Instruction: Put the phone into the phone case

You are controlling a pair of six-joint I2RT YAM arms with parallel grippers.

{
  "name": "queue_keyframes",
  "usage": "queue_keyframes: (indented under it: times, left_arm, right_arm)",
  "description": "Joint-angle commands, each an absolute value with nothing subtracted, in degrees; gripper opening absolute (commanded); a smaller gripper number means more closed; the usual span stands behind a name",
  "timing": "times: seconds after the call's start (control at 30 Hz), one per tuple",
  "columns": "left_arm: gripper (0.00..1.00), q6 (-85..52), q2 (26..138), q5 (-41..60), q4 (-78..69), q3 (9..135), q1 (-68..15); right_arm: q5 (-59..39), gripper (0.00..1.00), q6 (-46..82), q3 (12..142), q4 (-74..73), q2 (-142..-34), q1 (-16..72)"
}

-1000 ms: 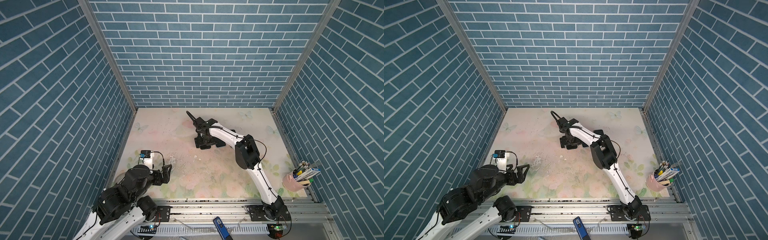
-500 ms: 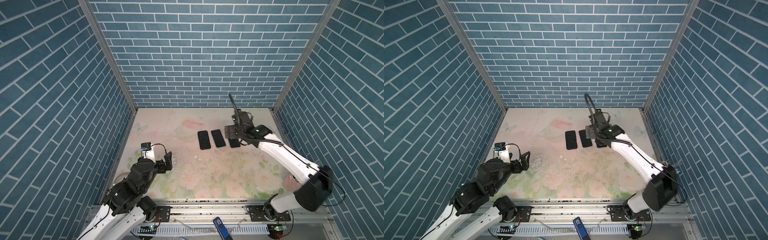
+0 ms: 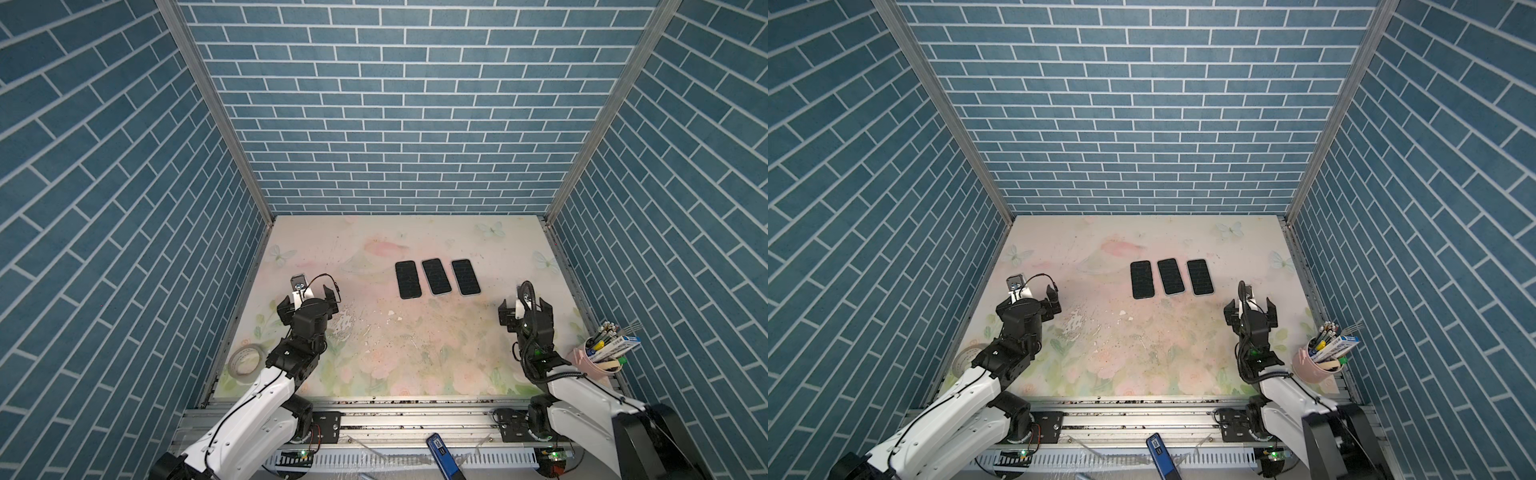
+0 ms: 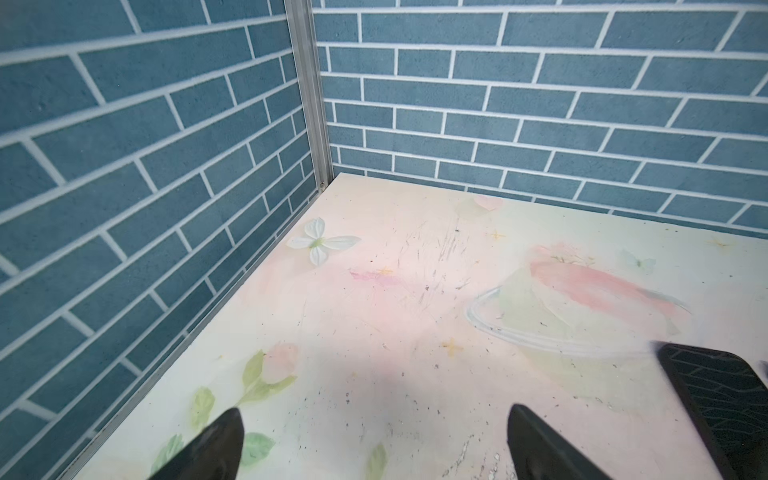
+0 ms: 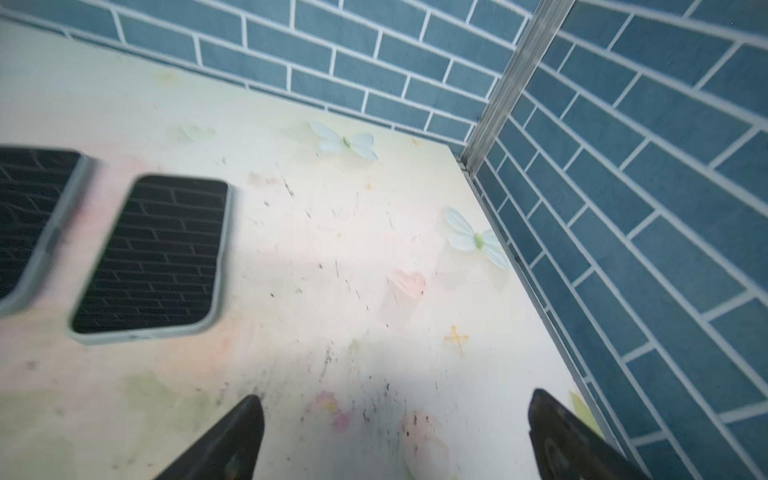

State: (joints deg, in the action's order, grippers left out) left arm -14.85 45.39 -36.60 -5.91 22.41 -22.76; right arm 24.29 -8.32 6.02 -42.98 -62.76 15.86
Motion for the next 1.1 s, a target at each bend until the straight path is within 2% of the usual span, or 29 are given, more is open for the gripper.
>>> queue_keyframes:
  times: [0.0,0.03,0.2,0.4,0.5,0.53,0.57,0.67,0.73,0.9,0.97,1.07]
  left_arm:
    - [1.0,-10.8,47.0,-35.3,-15.4,20.6,-21.6]
    - [1.0,-10.2,47.8,-35.3,-16.5,20.3,-21.2]
    - [1.0,-6.4,52.2,-33.5,-18.3,20.6,-19.2]
    - [0.99,0.8,57.0,-31.0,-28.0,19.3,-17.9]
    - [1.0,6.5,60.9,-28.2,-36.7,16.9,-17.4]
    - [1.0,8.2,62.5,-25.6,-40.9,15.5,-17.0]
    - [1.0,9.0,63.8,-22.7,-41.4,15.7,-16.2]
    - [1.0,10.4,68.0,-16.9,-44.1,16.3,-13.7]
    - [1.0,12.0,71.5,-15.9,-47.1,16.6,-12.7]
    - [0.99,9.3,85.3,-20.8,-57.4,18.3,-10.2]
    - [0.99,4.2,83.6,-18.2,-49.2,20.6,-6.8]
    - [1.0,1.7,87.5,-19.3,-53.0,20.4,-5.0]
  right_arm:
    - [23.6,0.99,-12.0,4.8,-74.9,-74.2,13.9]
    - [24.5,0.99,-9.9,4.6,-79.9,-78.8,13.4]
    - [21.0,0.98,-9.7,9.1,-80.1,-89.9,12.3]
    - [19.9,0.99,-5.8,10.0,-76.7,-88.5,9.4]
    - [13.9,0.98,-0.4,10.9,-76.1,-91.0,3.6]
    - [14.7,0.98,0.1,11.5,-76.1,-91.7,3.1]
    - [13.7,0.99,1.6,12.6,-68.5,-88.5,2.2]
    - [11.2,0.98,2.3,18.6,-56.8,-88.0,1.0]
    - [11.7,0.98,3.1,21.2,-52.5,-88.5,0.4]
    - [12.1,0.99,3.3,20.6,-53.7,-88.4,0.1]
    - [11.4,0.99,3.1,20.8,-53.5,-88.5,0.1]
    - [11.2,0.99,3.1,21.0,-53.1,-88.4,0.0]
